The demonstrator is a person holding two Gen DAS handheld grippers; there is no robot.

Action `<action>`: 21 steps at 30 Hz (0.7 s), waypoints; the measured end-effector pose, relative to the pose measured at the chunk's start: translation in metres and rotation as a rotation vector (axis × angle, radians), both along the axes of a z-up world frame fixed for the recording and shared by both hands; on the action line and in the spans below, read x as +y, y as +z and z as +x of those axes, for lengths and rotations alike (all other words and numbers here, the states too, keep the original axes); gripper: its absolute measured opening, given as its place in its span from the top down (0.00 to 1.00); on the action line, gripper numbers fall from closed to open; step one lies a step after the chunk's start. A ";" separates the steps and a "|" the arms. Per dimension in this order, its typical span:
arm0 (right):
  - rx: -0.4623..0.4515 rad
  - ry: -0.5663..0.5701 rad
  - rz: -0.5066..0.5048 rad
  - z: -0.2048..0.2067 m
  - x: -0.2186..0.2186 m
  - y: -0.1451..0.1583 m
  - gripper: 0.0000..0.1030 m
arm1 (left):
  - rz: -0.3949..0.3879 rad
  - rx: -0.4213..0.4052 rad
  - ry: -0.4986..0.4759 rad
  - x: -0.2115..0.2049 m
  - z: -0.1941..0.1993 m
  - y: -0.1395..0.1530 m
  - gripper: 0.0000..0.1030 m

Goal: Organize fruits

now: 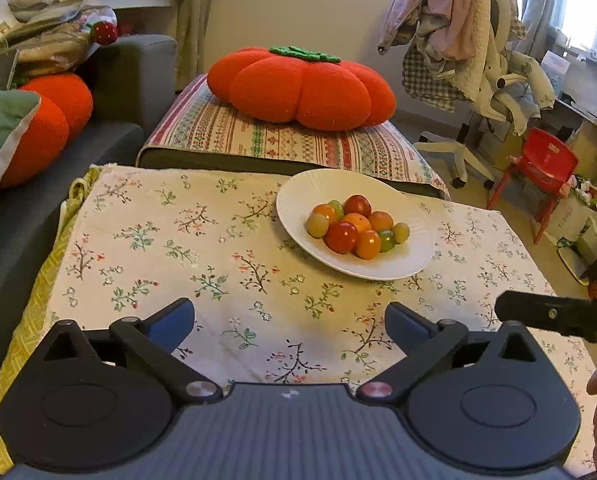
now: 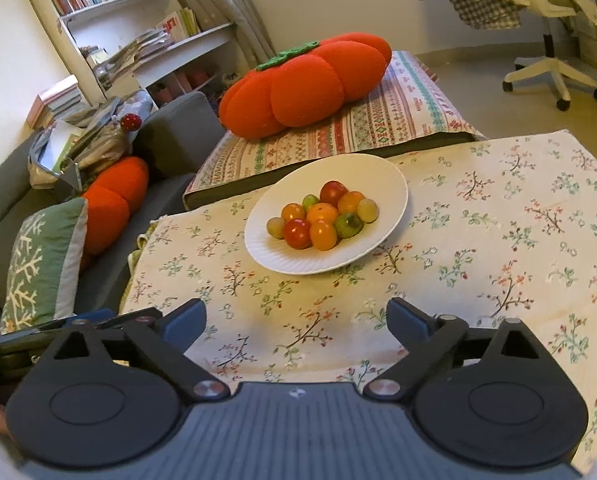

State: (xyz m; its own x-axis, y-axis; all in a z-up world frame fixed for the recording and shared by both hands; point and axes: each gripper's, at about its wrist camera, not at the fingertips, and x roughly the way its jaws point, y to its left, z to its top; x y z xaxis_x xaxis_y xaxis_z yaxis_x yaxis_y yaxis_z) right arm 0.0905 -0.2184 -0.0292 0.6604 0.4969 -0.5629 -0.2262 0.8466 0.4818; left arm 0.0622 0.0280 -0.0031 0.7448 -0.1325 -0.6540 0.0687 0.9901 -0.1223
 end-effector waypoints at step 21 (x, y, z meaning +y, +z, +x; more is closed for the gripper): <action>-0.009 0.007 -0.047 -0.013 0.008 -0.002 0.01 | 0.061 0.015 0.044 -0.004 -0.004 -0.002 0.14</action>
